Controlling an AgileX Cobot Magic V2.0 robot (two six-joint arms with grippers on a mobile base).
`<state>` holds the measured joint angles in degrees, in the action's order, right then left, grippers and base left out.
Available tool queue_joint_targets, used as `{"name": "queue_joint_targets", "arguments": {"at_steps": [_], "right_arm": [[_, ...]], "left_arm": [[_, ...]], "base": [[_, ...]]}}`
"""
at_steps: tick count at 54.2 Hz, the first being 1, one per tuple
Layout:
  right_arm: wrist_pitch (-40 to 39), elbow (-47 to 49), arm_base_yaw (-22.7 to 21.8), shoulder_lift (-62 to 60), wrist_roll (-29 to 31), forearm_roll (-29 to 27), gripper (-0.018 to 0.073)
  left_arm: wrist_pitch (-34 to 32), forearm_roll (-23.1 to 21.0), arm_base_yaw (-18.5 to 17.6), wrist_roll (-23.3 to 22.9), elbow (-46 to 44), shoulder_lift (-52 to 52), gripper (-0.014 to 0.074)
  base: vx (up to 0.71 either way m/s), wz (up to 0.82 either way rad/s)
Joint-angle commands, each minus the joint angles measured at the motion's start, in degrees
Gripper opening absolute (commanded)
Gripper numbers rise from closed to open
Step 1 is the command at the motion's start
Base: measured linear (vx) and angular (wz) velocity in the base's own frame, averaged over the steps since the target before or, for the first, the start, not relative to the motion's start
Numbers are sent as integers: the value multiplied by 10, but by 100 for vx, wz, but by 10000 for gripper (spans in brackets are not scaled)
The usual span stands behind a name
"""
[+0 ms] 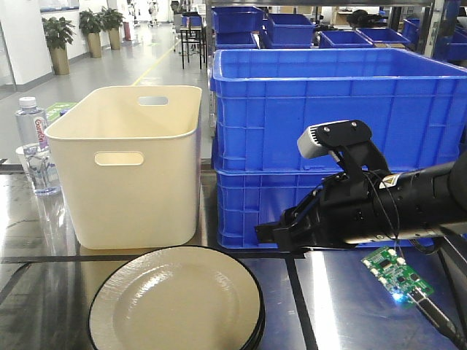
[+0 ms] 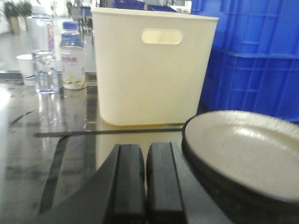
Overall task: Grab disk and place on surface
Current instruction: 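Open both grippers to release the stacked plates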
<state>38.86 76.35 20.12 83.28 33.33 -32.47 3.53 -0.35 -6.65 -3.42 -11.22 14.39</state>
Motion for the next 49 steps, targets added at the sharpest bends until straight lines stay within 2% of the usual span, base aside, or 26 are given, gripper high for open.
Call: {"name": "queue_joint_targets", "arguments": {"at_steps": [1,7,9,11,14,49], "right_arm": [[-32,21,-2,-21,1,-12,544],[-32,21,-2,-21,1,-12,544],[-32,21,-2,-21,1,-12,544],[-32,21,-2,-21,1,-12,544],[-31,21,-2,-21,1,-13,544],[-32,21,-2,-21,1,-14,544]], "left_arm": [[-55,31,11,-25,46,-60,173],[-55,30,36,-25,121,-141,173],[-28,30,44,-25,122,-164,173],[2,31,48,-25,116,-161,173],[10,31,50,-25,115,-150,173],[11,31,49,-25,114,-141,173]], "base": [[0,0],[0,0],[0,0],[0,0],[0,0],[0,0]]}}
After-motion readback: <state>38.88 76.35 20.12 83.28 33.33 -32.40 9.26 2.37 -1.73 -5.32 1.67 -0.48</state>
